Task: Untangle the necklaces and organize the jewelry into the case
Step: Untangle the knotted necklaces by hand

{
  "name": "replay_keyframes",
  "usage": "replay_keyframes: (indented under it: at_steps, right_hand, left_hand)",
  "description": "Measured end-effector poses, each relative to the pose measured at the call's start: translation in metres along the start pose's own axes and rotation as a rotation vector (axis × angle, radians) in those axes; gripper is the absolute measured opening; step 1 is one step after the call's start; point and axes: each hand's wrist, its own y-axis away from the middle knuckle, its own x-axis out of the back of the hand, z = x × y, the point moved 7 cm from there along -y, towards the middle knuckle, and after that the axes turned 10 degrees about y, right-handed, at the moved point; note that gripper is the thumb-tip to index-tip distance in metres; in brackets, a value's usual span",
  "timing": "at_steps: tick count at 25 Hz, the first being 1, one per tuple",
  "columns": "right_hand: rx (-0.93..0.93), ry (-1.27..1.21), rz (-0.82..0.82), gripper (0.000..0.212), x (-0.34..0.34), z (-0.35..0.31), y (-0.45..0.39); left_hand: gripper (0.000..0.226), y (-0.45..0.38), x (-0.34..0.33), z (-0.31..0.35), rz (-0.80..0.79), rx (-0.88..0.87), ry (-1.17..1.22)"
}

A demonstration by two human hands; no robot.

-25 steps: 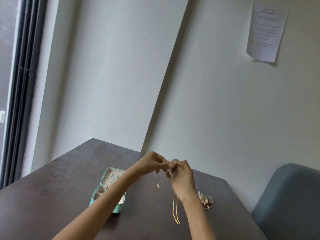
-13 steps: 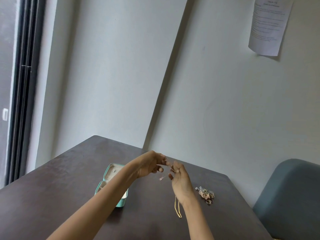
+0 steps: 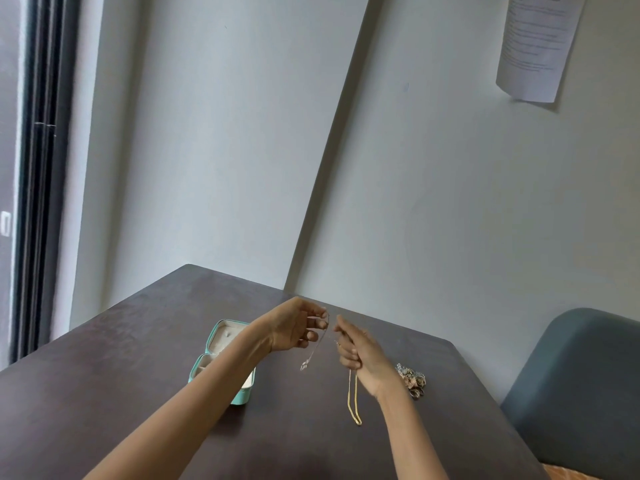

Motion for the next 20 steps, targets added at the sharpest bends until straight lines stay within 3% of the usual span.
replay_keyframes:
  at_steps: [6, 8, 10, 14, 17, 20]
  right_hand:
    - [0.104, -0.423, 0.142, 0.025, 0.012, 0.001, -0.008]
    - [0.090, -0.503, 0.122, 0.029, 0.011, 0.004, -0.008]
    - [0.019, -0.401, 0.045, 0.033, 0.005, 0.006, -0.005]
    - [-0.014, 0.315, 0.020, 0.029, 0.005, 0.001, -0.002]
    - [0.023, 0.241, 0.051, 0.019, 0.009, -0.004, -0.006]
    - [-0.007, 0.089, 0.101, 0.019, 0.011, 0.004, -0.005]
  left_hand:
    - [0.022, 0.001, -0.004, -0.010, -0.038, 0.028, 0.059]
    - [0.021, 0.000, -0.004, -0.011, -0.026, 0.026, 0.128]
    - [0.019, -0.001, 0.000, -0.013, 0.015, 0.015, 0.122]
    - [0.018, -0.003, 0.004, -0.010, 0.054, -0.033, -0.148]
    - [0.016, -0.002, 0.002, -0.006, 0.074, -0.068, -0.300]
    - [0.017, -0.002, 0.000, -0.008, 0.056, -0.073, -0.286]
